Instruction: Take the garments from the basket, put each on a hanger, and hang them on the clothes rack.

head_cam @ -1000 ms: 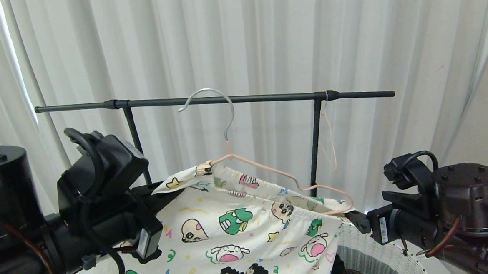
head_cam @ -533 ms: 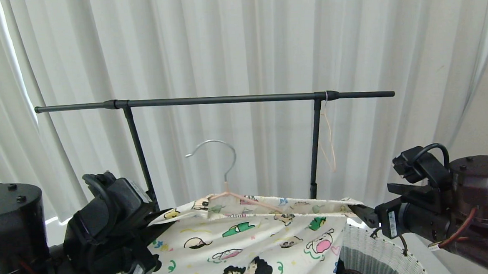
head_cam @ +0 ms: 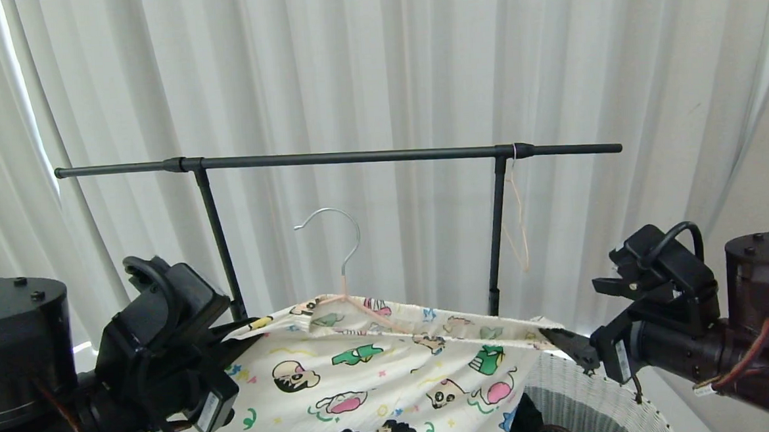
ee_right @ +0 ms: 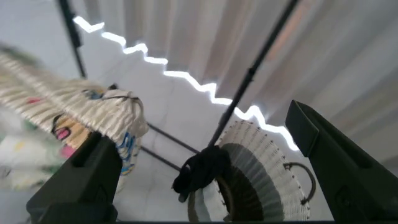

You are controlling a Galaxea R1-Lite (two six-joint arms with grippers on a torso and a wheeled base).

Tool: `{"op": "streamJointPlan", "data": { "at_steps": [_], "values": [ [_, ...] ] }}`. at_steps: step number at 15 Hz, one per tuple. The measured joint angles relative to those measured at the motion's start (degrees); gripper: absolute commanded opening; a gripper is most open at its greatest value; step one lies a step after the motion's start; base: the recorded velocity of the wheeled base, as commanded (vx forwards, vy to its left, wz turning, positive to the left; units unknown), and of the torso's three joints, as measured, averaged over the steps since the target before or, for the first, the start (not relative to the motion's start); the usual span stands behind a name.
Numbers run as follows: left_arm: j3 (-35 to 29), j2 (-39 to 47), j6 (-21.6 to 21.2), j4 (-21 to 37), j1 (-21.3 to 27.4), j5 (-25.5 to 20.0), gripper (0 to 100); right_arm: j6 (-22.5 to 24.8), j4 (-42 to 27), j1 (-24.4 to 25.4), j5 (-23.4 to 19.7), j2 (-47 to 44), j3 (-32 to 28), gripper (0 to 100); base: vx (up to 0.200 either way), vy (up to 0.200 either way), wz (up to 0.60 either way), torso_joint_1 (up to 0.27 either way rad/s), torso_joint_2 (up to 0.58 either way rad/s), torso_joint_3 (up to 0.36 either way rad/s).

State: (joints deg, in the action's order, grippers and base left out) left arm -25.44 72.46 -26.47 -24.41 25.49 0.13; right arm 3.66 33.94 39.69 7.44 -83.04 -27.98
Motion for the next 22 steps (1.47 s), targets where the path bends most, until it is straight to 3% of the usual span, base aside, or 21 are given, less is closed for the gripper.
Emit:
{"op": "streamJointPlan", "data": {
  "at_steps": [3, 6, 12, 16, 19, 22],
  "values": [
    [-1.7, 1.1, 4.4, 0.0, 0.2, 0.3, 0, 1.1, -6.0, 8.6, -1.6, 2.8, -1.7, 100, 0.000, 0.000, 0.00, 0.000, 0.00, 0.000],
    [-2.0, 1.3, 5.6, 0.0, 0.8, 0.2, 0, 1.6, -9.4, 13.9, -4.4, 4.5, -3.9, 100, 0.000, 0.000, 0.00, 0.000, 0.00, 0.000],
    [-1.3, 0.9, 11.5, -4.7, 9.7, -0.1, 0, 5.3, -14.8, 14.7, -12.4, 2.1, -12.0, 100, 0.000, 0.000, 0.00, 0.000, 0.00, 0.000],
    [1.0, 0.7, 10.8, -9.6, 13.5, -0.2, 0, 7.0, -15.8, 14.4, -15.5, -3.6, -16.7, 100, 0.000, 0.000, 0.00, 0.000, 0.00, 0.000],
    [3.1, 0.6, 7.2, -14.1, 14.1, -0.2, 0, 7.0, -20.8, 14.4, -18.3, -5.8, -18.6, 100, 0.000, 0.000, 0.00, 0.000, 0.00, 0.000],
    [4.0, 0.6, 6.5, -15.5, 14.3, -0.4, 0, 7.0, -23.1, 13.9, -18.8, -6.8, -20.5, 100, 0.000, 0.000, 0.00, 0.000, 0.00, 0.000]
  ]
}}
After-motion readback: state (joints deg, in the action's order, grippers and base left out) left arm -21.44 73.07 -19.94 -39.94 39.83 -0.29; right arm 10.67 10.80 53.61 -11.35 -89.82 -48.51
